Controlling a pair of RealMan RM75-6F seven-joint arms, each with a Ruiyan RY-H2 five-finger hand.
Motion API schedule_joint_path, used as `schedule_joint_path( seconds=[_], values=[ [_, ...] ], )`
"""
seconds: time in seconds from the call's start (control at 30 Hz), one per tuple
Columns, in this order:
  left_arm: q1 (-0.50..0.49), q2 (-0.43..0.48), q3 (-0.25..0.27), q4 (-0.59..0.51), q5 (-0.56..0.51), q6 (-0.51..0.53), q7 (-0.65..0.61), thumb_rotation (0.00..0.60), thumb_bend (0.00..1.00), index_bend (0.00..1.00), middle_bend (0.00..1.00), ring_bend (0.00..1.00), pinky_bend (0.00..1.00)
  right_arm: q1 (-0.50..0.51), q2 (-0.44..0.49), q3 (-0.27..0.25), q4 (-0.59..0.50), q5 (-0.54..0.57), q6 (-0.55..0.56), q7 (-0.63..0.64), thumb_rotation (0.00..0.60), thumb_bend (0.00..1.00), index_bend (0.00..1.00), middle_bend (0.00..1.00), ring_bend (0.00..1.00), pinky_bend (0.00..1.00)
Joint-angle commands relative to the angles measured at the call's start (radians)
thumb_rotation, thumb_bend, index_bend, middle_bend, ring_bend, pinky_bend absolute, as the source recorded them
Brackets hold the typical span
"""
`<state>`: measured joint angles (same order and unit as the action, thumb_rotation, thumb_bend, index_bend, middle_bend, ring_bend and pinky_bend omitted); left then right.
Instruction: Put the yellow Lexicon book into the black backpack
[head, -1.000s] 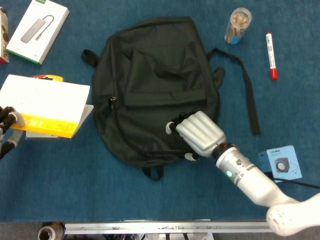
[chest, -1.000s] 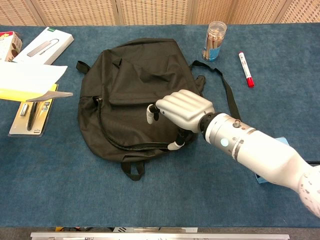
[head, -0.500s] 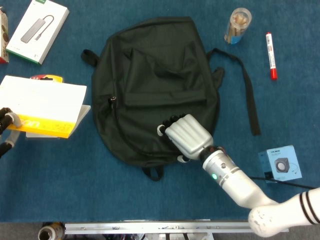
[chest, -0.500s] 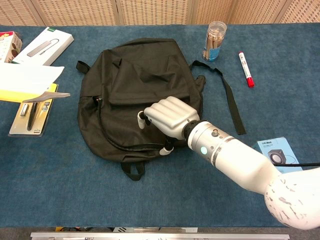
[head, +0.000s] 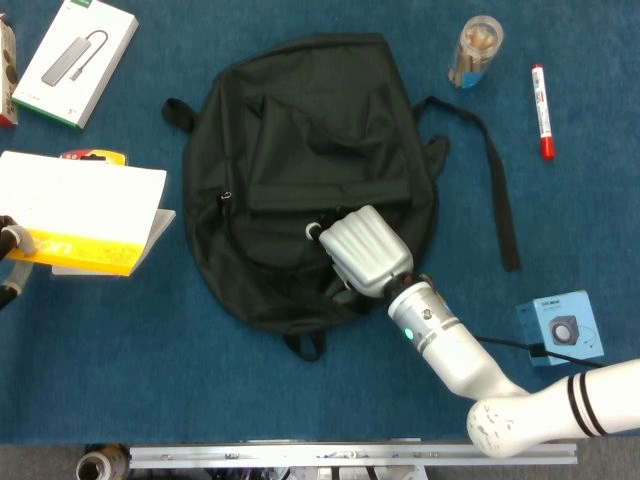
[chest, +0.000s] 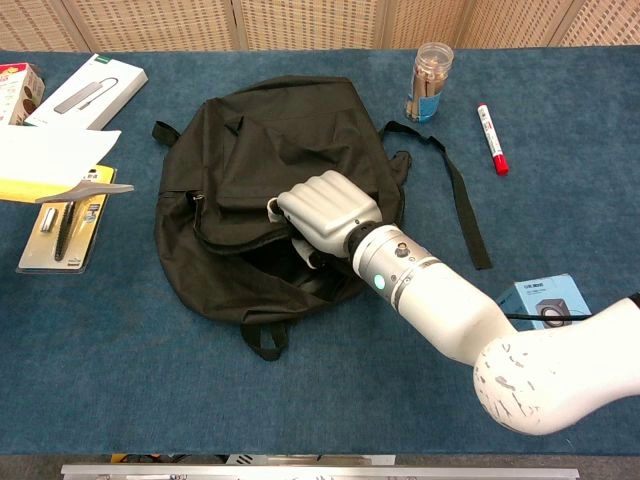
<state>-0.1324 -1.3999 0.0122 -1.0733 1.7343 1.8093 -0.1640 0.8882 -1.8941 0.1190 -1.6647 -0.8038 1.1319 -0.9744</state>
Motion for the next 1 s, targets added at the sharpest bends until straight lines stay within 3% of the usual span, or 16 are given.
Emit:
schedule_joint_path(
  seconds=[0.03,0.13,0.33,0.57,0.77,1.0],
  values=[
    [0.000,0.001,-0.001,0.000,0.000,-0.001,-0.001,0.600,0.33,0.66,0.65,0.56,0.66,0.003,-0.013,0.015,0.030,-0.024,0.009,0.021,0.600,0.63,0.44,0.45,0.38,0.60],
    [-0.002,0.004,-0.003,0.003,0.000,-0.002,-0.003,0.600,0.33,0.66,0.65,0.56,0.66,0.005,-0.018,0.029,0.053,-0.039,0.011,0.037,0.600,0.71,0.56,0.51,0.45,0.67],
    [-0.015,0.019,-0.007,0.000,0.016,-0.001,-0.011,0.600,0.33,0.66,0.65,0.56,0.66,0.030,0.002,0.103,0.073,-0.030,-0.002,0.055,0.600,0.81,0.68,0.59,0.56,0.78],
    [-0.040,0.047,0.012,-0.027,0.066,-0.004,-0.037,0.600,0.33,0.66,0.65,0.56,0.66,0.078,0.001,0.207,0.098,0.005,-0.003,0.071,0.600,0.89,0.71,0.61,0.61,0.83],
    [-0.073,0.068,0.023,-0.053,0.107,-0.017,-0.059,0.600,0.33,0.66,0.65,0.56,0.66,0.125,-0.042,0.290,0.142,0.017,0.020,0.100,0.600,0.89,0.72,0.63,0.63,0.85],
    [-0.110,0.080,0.041,-0.047,0.167,-0.020,-0.075,0.600,0.33,0.66,0.65,0.56,0.66,0.182,-0.101,0.344,0.213,0.009,0.064,0.110,0.600,0.89,0.72,0.63,0.63,0.86]
  ],
)
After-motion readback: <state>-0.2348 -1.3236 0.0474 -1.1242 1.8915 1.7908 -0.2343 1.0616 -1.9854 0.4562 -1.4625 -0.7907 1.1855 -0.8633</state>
